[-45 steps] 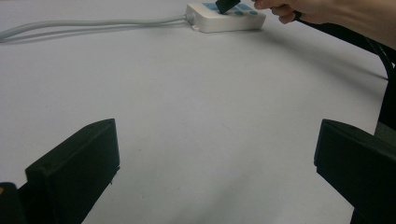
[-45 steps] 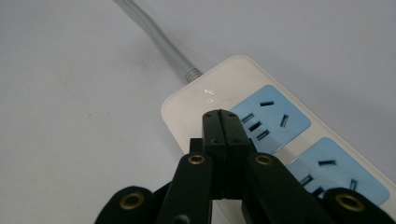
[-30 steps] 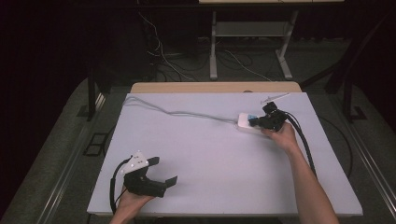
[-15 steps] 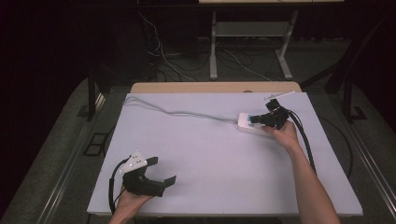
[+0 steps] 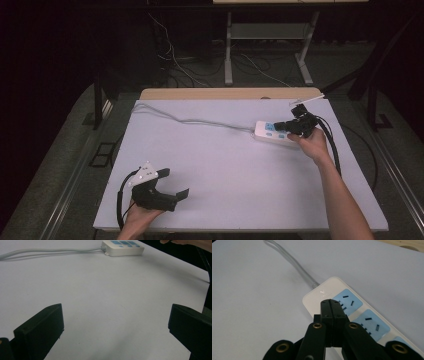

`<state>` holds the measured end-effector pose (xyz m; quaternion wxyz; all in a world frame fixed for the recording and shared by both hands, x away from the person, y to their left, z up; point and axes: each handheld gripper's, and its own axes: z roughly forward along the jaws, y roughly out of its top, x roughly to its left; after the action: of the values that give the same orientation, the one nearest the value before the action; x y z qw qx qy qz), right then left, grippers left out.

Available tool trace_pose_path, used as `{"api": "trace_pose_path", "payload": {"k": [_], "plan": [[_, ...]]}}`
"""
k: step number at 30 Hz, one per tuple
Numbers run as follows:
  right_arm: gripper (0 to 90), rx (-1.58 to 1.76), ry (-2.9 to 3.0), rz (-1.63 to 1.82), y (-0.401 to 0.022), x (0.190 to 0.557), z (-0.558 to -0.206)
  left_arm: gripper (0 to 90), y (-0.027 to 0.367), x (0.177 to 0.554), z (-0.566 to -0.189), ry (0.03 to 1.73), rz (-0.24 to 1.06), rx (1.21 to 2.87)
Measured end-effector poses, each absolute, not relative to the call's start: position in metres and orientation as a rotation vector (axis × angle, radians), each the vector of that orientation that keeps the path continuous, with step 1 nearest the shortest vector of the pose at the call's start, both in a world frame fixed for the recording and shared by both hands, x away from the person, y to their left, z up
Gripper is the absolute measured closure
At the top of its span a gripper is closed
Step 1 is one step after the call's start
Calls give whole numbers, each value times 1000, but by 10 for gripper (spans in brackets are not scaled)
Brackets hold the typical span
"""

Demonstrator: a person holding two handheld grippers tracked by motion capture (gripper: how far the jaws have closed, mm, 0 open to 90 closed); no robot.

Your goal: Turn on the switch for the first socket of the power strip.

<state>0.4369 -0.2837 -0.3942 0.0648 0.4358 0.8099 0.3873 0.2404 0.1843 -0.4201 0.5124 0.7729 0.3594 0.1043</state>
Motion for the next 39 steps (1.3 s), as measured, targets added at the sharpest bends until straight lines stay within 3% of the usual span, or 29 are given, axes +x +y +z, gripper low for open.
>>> {"api": "trace_pose_path", "payload": {"k": [6,10,17,21,22,23,39], "plan": [[890,1344,2420,1189,-293,427,-382,0,181,241,-421,859,244,1872],[790,1355,2404,1202,-295,421,-374,0,181,241,-421,859,242,1869],[436,1398,2357,1233,-293,407,-366,0,182,241,-421,864,245,1863],[90,1403,2349,1233,-290,397,-367,0,182,240,-421,864,247,1862],[83,1394,2336,1249,-290,394,-367,0,182,240,-421,865,246,1862],[7,1398,2328,1281,-291,388,-367,0,182,241,-421,866,246,1862],[2,1368,2321,1369,-305,346,-359,0,181,241,-421,872,242,1863]]}}
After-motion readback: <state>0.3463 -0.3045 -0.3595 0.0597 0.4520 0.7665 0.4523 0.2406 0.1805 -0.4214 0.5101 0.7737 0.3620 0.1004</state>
